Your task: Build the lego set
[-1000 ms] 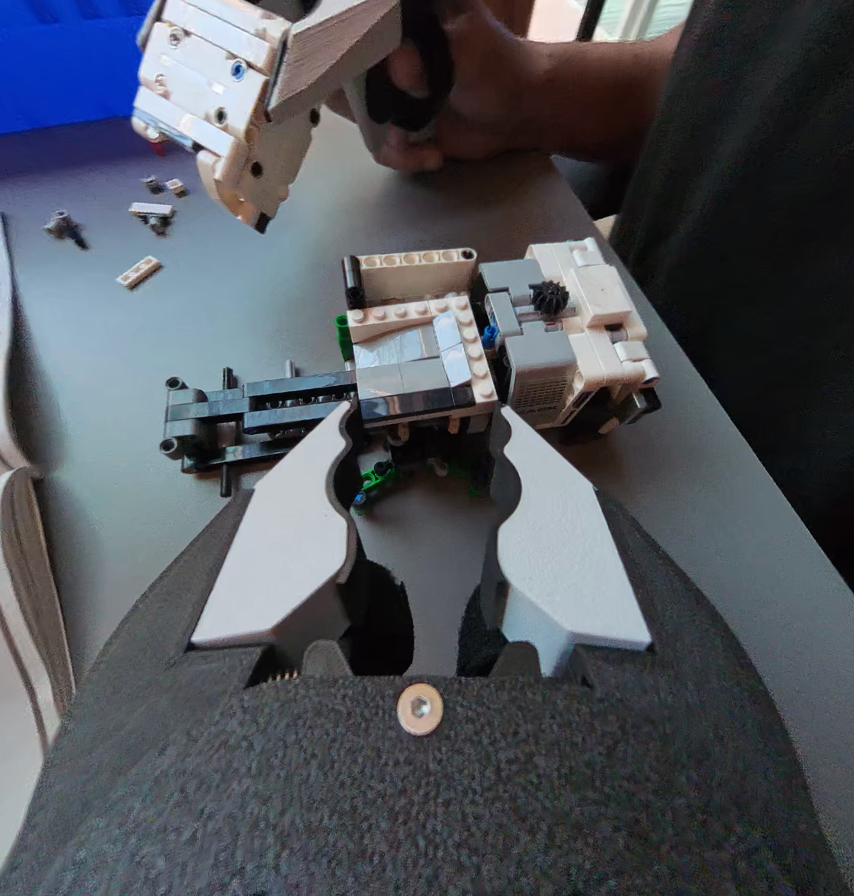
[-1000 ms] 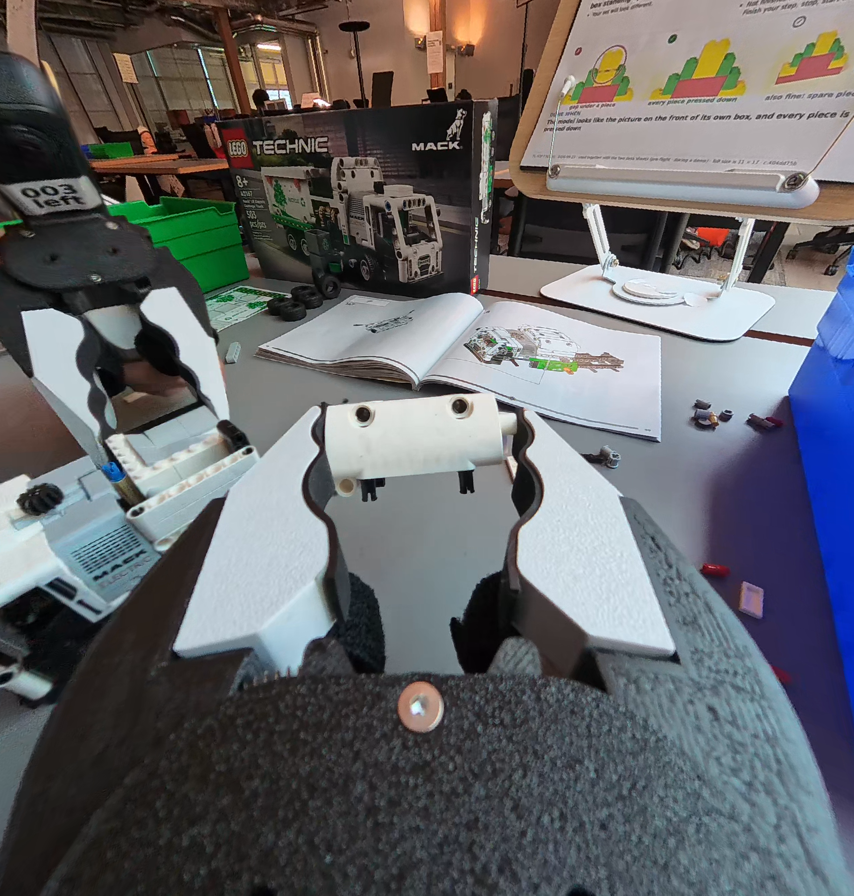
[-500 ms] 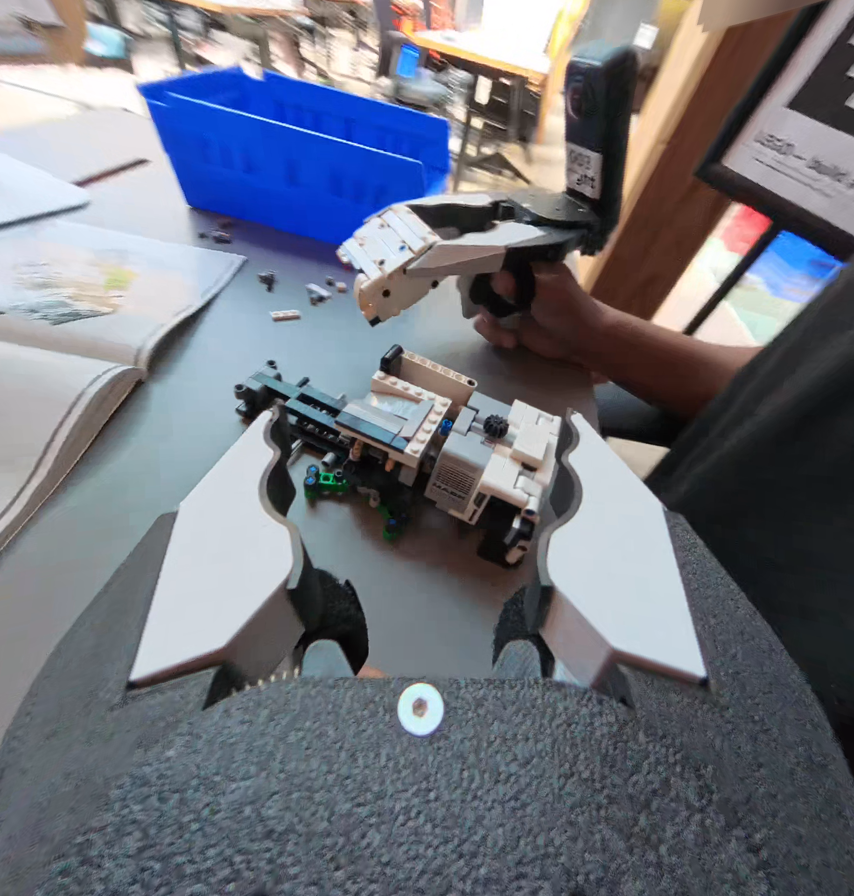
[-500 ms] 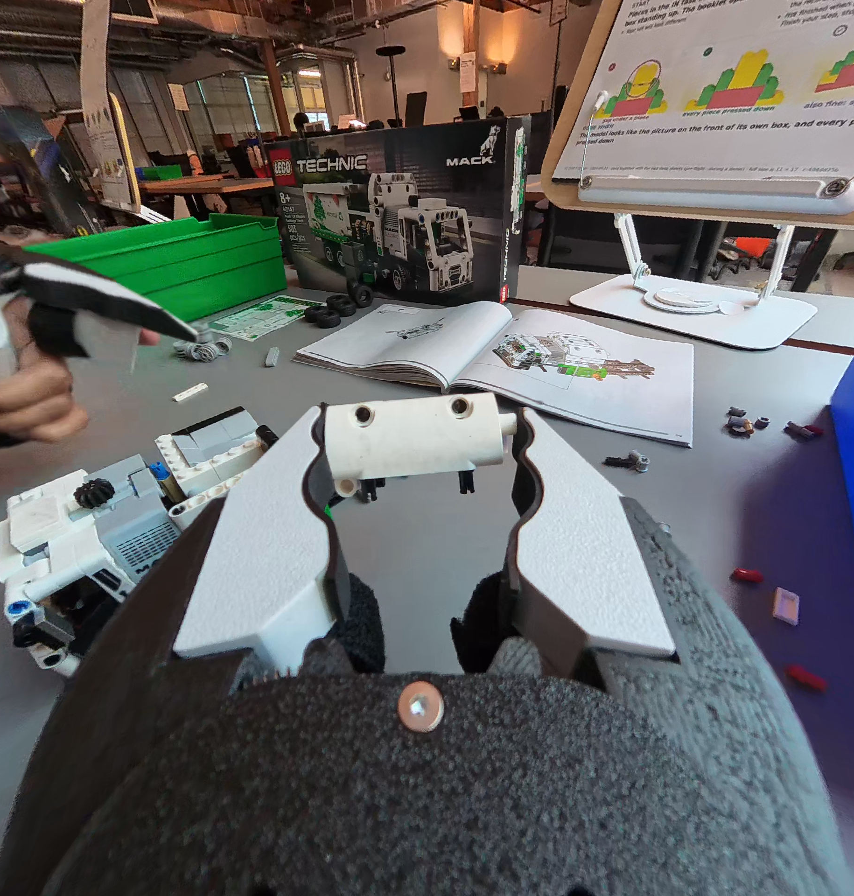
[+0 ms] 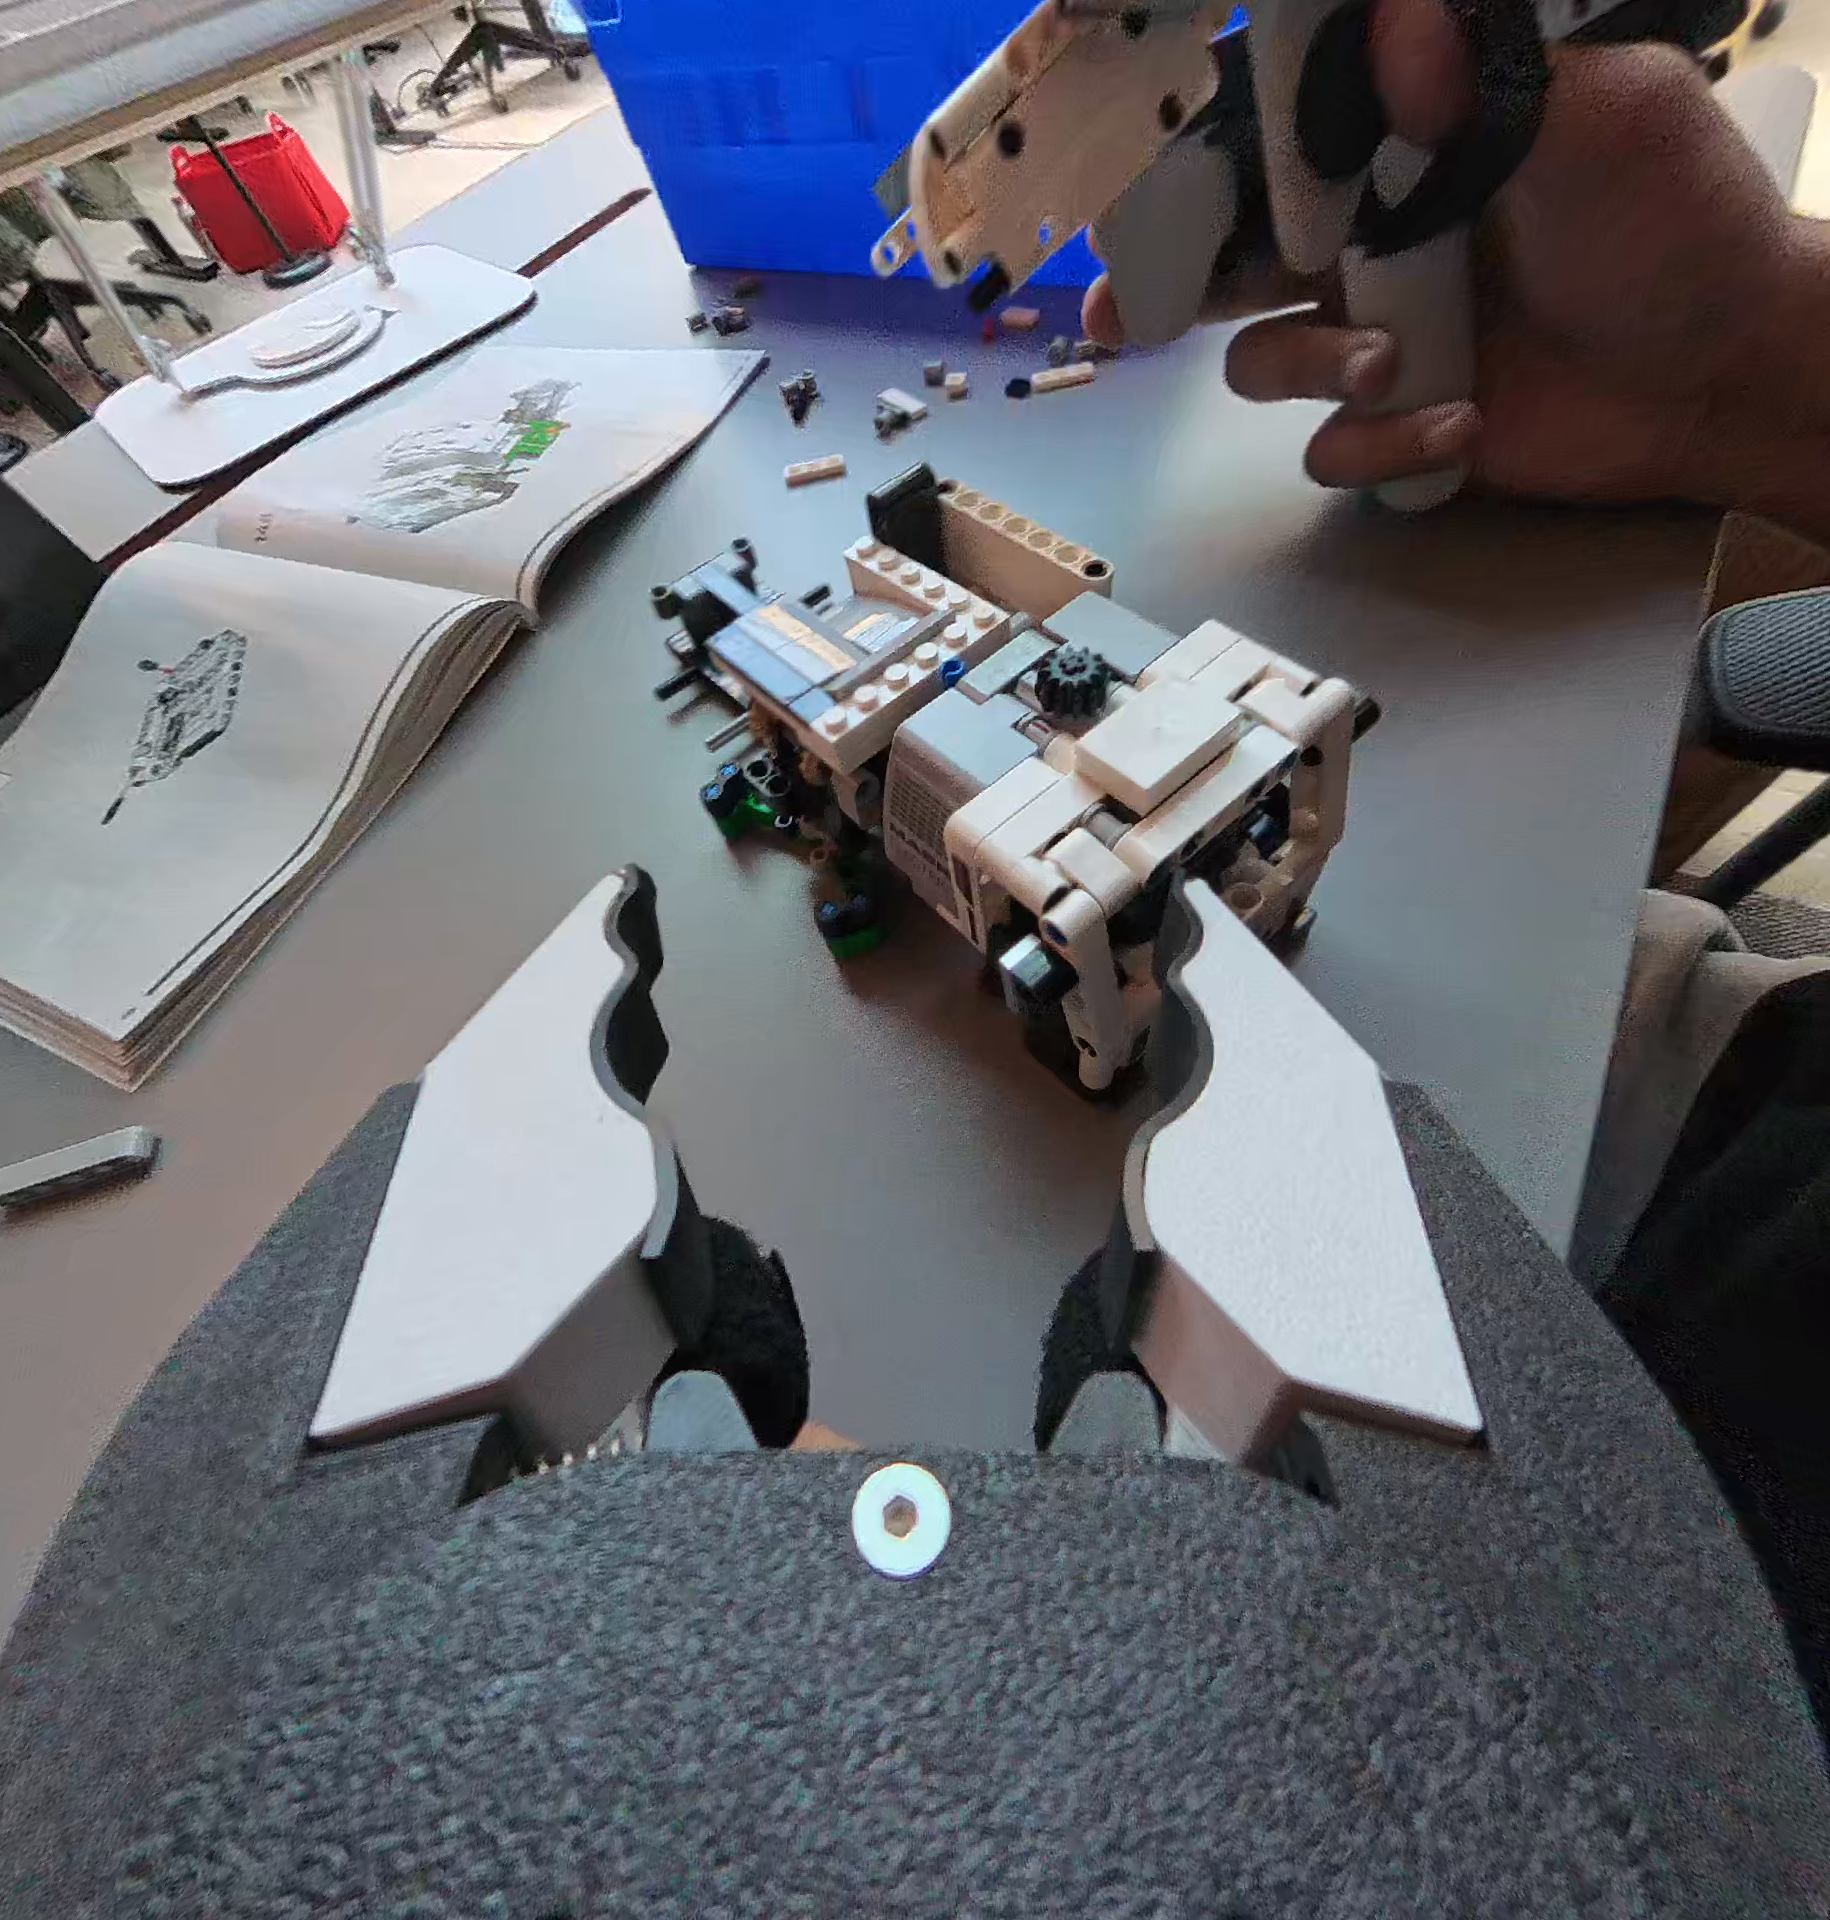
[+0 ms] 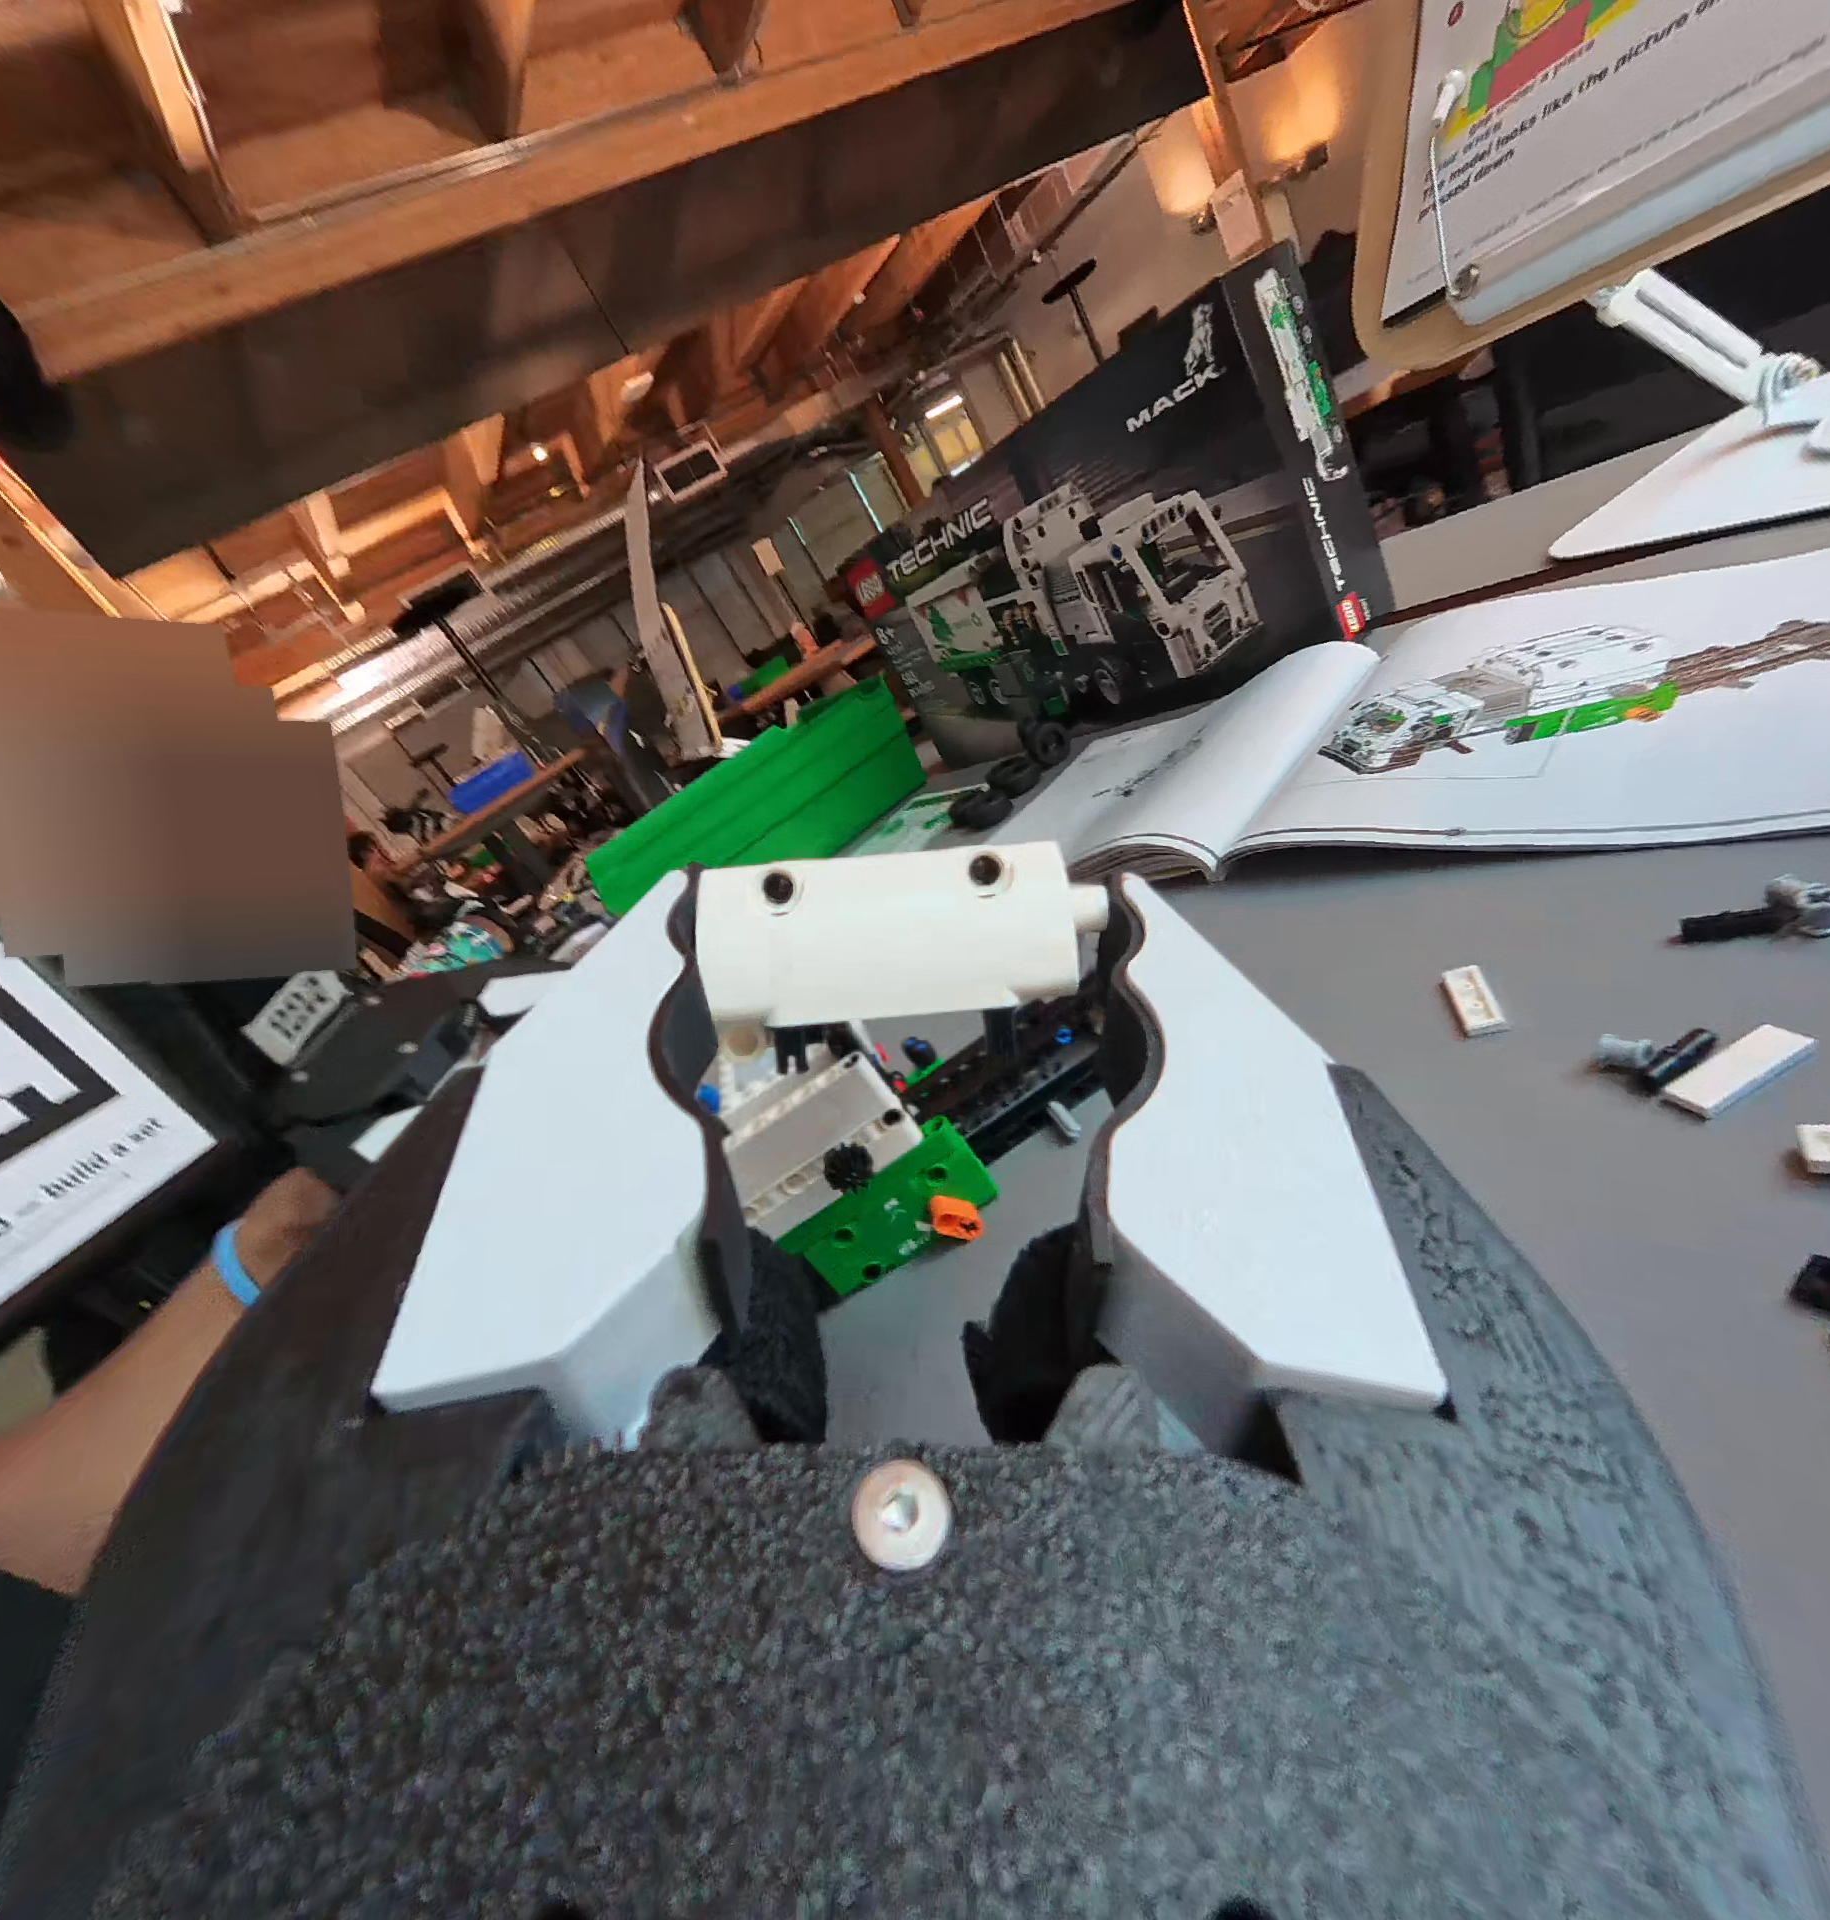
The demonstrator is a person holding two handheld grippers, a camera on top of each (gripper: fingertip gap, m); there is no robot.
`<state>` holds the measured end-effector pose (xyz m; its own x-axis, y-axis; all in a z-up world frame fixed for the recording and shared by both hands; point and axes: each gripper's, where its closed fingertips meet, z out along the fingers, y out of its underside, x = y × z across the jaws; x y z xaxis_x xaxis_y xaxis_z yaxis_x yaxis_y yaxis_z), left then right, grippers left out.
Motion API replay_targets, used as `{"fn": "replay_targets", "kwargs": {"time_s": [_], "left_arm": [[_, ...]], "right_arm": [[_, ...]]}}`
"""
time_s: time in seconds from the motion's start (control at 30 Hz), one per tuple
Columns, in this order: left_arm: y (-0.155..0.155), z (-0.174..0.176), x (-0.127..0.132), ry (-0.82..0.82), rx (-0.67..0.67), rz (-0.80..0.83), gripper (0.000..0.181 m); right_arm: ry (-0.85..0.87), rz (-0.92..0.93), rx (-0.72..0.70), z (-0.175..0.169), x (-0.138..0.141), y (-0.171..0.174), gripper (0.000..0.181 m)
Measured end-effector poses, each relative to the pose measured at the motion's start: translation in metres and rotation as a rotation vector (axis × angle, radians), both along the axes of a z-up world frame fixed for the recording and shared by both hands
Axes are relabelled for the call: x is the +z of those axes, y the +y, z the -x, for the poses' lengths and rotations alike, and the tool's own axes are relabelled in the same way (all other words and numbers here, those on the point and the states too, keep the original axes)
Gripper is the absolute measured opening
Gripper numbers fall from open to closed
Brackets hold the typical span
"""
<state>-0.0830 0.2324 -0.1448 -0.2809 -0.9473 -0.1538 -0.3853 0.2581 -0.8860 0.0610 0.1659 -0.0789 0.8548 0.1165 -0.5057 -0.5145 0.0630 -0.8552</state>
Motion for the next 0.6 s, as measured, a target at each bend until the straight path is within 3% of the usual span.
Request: {"fn": "replay_targets", "kwargs": {"time_s": [0.1, 0.27, 0.43, 0.6], "left_arm": [[0.017, 0.0, -0.002, 0.011, 0.018, -0.013, 0.089], [0.014, 0.001, 0.018, 0.015, -0.037, 0.031, 0.09], [-0.008, 0.001, 0.073, -0.083, -0.153, 0.226, 0.082], [-0.021, -0.003, 0.08, -0.056, -0.165, 0.35, 0.078]], "right_arm": [[0.151, -0.063, 0.065, 0.005, 0.005, 0.002, 0.073], [0.552, -0.151, 0.216, 0.018, 0.017, 0.014, 0.074], [0.742, -0.123, 0.269, 0.036, 0.023, 0.024, 0.073], [0.879, -0.145, 0.294, 0.046, 0.025, 0.021, 0.074]]}}
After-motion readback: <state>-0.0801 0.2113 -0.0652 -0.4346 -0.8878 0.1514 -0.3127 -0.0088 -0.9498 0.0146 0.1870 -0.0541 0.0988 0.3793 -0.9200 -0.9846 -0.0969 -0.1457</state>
